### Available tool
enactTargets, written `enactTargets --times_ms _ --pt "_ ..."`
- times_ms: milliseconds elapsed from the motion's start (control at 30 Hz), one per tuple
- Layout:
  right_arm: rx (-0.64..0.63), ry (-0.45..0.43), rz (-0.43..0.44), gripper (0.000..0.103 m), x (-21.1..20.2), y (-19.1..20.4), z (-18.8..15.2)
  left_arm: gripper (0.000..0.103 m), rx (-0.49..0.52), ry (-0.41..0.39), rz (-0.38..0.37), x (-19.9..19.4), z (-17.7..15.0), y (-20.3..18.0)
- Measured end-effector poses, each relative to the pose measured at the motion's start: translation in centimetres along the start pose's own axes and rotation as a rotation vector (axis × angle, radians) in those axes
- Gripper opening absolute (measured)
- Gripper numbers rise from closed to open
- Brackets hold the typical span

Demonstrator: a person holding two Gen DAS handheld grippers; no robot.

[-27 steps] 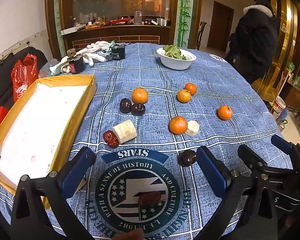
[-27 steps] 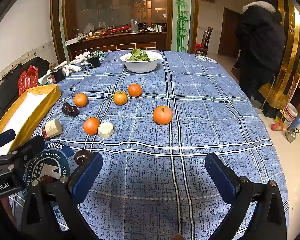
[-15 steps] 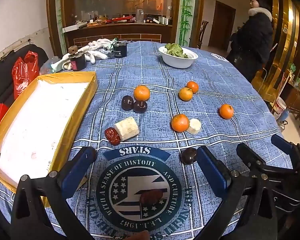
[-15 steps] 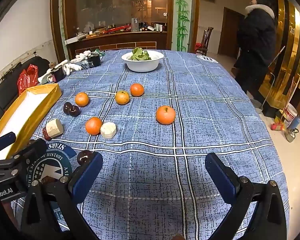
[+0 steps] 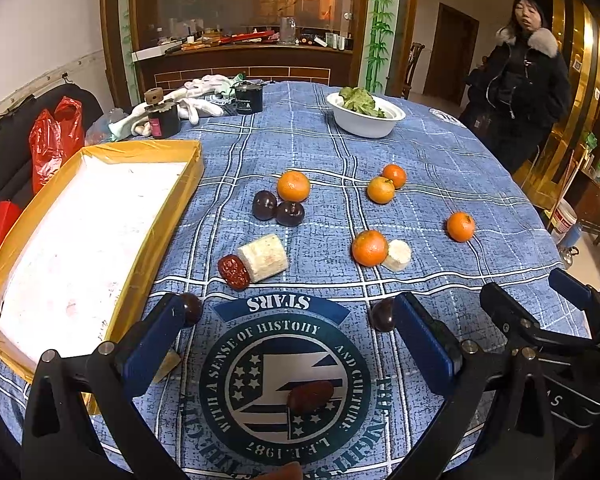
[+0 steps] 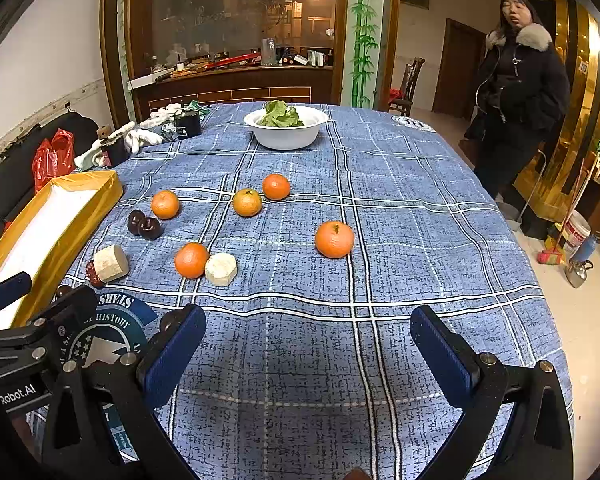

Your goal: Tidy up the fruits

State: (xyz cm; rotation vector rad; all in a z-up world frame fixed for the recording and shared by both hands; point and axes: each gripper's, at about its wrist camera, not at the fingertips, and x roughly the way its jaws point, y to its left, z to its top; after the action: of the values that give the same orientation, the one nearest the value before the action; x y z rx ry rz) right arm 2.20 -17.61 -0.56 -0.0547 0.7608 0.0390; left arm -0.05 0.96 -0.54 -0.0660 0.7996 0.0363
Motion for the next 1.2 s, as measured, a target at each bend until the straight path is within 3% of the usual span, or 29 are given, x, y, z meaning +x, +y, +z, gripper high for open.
enactTargets --times_ms 1200 --pt "-0.003 0.010 -0.005 0.103 0.10 0.33 0.12 0.103 -0.002 0.012 0.010 0.07 0.14 0.20"
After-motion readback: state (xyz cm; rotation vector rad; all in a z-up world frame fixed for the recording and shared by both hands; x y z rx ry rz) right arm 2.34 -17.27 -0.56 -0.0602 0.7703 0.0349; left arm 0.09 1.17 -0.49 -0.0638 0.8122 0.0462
